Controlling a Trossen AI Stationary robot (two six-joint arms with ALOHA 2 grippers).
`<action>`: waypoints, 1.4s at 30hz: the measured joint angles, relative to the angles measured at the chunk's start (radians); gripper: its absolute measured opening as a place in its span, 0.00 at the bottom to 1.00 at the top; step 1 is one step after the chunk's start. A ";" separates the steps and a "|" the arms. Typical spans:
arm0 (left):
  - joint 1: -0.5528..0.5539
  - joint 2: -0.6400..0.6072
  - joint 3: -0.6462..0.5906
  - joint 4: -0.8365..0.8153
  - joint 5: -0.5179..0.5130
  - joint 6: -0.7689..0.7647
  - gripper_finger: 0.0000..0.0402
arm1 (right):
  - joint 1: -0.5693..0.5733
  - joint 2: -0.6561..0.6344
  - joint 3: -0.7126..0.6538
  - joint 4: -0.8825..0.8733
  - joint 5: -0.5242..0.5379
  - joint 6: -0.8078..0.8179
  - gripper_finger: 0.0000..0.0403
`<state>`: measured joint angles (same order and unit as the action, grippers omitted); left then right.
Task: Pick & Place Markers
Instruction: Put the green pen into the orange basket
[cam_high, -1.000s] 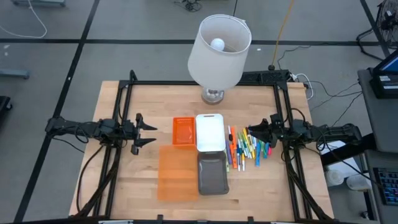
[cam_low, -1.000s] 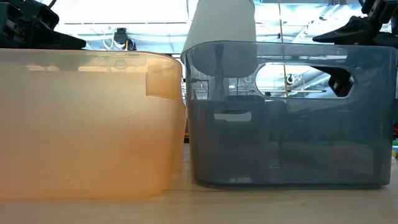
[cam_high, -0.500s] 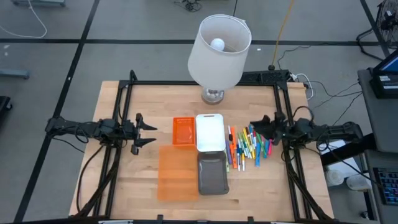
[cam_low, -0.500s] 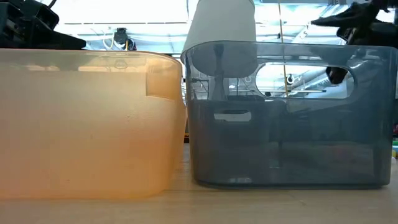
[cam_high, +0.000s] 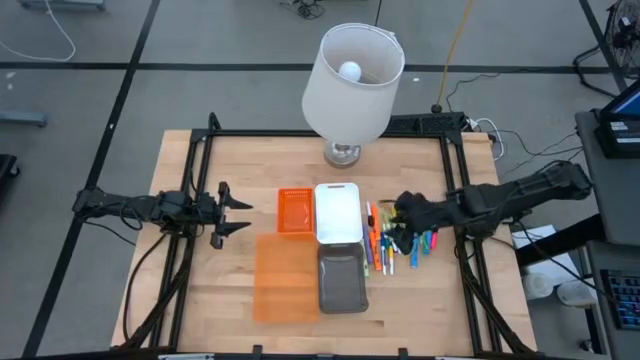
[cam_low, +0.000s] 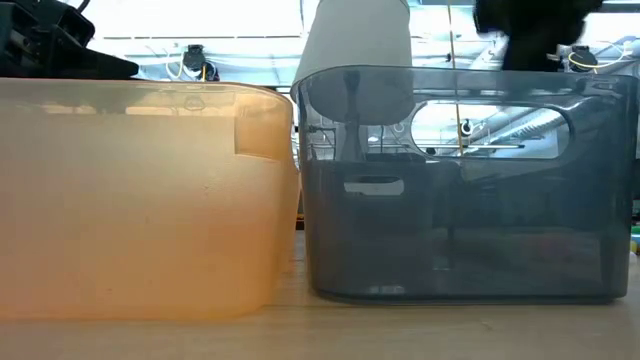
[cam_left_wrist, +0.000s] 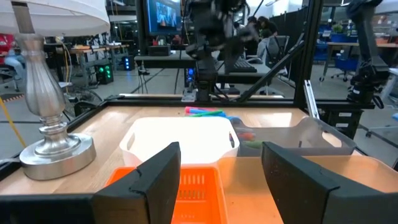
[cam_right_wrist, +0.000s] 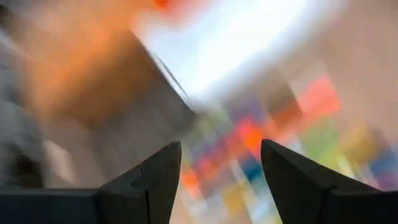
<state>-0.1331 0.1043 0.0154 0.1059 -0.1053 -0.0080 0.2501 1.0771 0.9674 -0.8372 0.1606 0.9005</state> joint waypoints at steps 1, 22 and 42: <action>0.000 0.000 0.000 0.000 0.000 0.000 0.57 | 0.004 0.035 0.028 -0.107 -0.007 0.067 0.52; 0.000 0.000 0.000 0.000 0.000 0.000 0.57 | 0.102 0.109 -0.255 -0.305 0.026 0.416 0.52; 0.000 0.000 0.000 -0.001 0.000 0.000 0.57 | 0.104 0.109 -0.366 -0.086 -0.006 0.401 0.52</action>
<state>-0.1331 0.1047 0.0154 0.1044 -0.1055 -0.0081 0.3538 1.1864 0.6015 -0.9228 0.1548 1.3013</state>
